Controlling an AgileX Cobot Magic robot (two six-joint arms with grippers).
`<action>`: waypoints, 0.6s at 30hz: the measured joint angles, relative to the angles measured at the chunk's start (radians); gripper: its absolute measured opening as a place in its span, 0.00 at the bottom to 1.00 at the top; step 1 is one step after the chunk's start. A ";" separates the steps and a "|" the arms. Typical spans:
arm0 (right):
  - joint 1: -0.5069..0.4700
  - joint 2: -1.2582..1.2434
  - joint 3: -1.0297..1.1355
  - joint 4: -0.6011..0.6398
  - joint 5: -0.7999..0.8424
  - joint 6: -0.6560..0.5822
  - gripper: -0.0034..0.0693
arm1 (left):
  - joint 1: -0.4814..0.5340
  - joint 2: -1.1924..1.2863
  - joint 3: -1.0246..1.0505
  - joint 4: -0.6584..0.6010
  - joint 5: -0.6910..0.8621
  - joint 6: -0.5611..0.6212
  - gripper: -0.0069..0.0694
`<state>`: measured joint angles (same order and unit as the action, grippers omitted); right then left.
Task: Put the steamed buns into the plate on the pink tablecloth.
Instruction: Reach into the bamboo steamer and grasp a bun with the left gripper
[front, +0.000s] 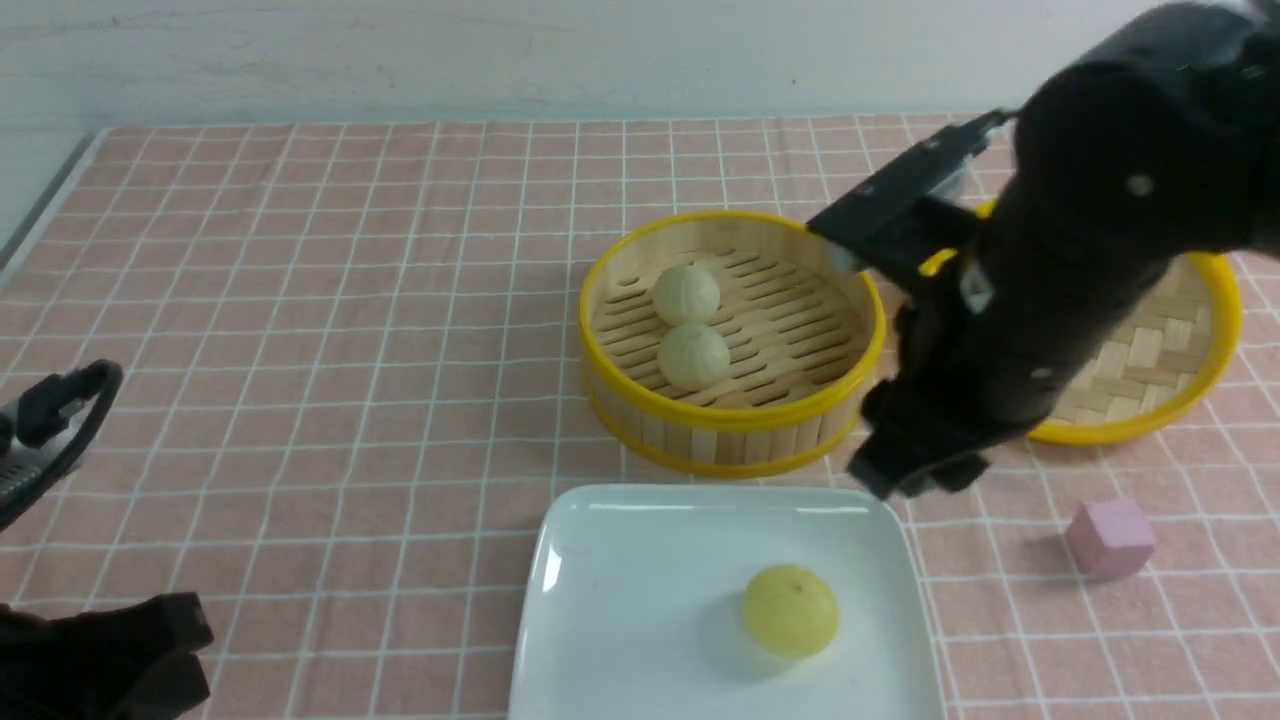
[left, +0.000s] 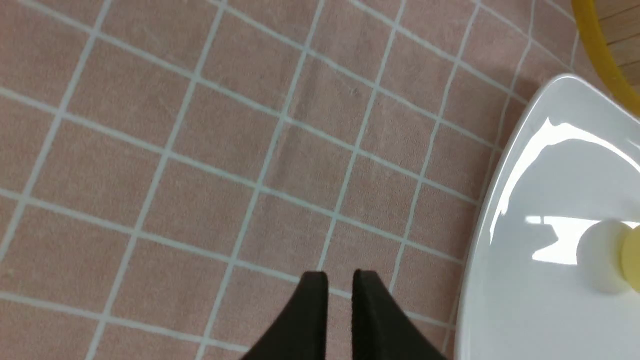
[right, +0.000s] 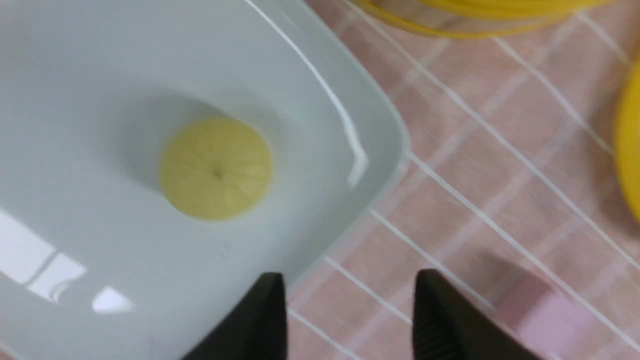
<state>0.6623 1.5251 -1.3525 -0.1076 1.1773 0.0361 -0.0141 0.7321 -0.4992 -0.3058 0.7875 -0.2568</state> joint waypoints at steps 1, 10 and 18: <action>0.000 -0.026 0.009 -0.022 0.013 0.018 0.35 | 0.000 0.002 0.000 0.000 -0.011 0.006 0.23; 0.000 -0.499 0.375 -0.091 -0.007 0.186 0.03 | 0.000 0.183 -0.155 -0.175 -0.019 0.198 0.09; 0.000 -0.723 0.697 -0.090 -0.313 0.202 0.03 | -0.191 0.560 -0.459 -0.433 0.024 0.491 0.10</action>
<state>0.6623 0.8026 -0.6556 -0.1980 0.8643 0.2377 -0.2046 1.2920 -0.9579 -0.7390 0.8110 0.2344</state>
